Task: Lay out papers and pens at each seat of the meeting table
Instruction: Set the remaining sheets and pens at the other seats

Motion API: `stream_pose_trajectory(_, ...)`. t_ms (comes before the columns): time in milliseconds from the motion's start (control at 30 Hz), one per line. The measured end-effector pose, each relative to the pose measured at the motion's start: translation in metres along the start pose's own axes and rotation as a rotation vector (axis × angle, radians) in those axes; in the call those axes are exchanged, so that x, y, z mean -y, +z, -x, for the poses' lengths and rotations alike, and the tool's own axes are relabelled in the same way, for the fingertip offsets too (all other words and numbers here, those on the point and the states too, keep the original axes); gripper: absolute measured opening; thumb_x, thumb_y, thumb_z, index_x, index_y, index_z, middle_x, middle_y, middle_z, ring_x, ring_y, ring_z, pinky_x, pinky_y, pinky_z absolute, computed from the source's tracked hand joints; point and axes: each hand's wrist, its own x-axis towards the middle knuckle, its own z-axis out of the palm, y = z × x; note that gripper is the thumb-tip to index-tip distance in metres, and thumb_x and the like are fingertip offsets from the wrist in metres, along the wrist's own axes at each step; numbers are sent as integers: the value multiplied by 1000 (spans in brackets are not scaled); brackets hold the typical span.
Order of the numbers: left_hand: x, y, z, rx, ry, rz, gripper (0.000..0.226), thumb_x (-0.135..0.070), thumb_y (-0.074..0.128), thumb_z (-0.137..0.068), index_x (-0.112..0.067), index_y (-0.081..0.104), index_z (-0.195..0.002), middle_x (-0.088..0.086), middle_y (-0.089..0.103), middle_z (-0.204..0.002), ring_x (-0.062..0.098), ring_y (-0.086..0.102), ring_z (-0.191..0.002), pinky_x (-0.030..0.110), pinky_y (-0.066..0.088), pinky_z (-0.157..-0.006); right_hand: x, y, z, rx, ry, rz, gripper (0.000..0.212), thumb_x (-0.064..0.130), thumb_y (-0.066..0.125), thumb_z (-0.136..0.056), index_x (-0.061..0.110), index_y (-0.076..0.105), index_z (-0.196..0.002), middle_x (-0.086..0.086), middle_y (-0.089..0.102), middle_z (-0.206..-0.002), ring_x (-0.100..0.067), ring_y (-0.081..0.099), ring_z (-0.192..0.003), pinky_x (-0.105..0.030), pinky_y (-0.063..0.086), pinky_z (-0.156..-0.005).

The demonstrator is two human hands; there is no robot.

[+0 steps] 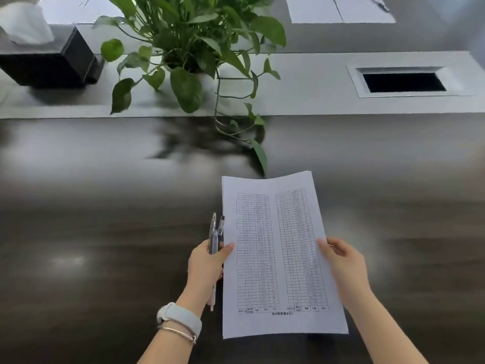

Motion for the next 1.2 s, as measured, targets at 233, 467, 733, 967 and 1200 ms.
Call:
stream_pose_trajectory(233,6,8,4,-122,-13,-73,11,-24,65,-86,-14,59,-85,4,66,-84,12,55,-62,22,40,-52,-19,0,-23,-14,51,69,18,33,70,-80,20,60,-89,-2,73,-86,-26,69,-85,-49,55,-81)
stream_pose_trajectory(467,11,2,5,-128,54,-158,15,-25,61,-89,-17,58,-76,2,64,-79,12,54,-62,22,42,-54,-16,8,-17,-127,14,91,16,27,69,-82,13,63,-86,-4,68,-85,-22,63,-83,-31,45,-71)
stream_pose_trajectory(733,14,-6,5,-158,87,-212,13,-24,61,-89,-20,56,-77,3,61,-80,13,54,-66,28,48,-63,-15,6,-7,-173,8,95,13,25,65,-86,13,67,-84,-2,67,-82,-22,60,-82,-31,43,-73)
stream_pose_trajectory(967,-7,3,8,-137,344,-390,32,-30,68,-83,-16,53,-108,0,57,-100,13,55,-86,24,42,-70,-8,-15,-5,-208,-39,49,13,25,62,-88,13,64,-85,5,62,-77,-6,52,-70,-25,37,-59)
stream_pose_trajectory(1200,-41,102,15,332,660,-1017,78,-53,58,-84,-25,21,-148,-14,15,-157,10,36,-136,26,35,-103,-1,-93,-35,-339,-53,81,18,24,58,-91,8,64,-96,-3,60,-89,-17,52,-84,-30,38,-72)
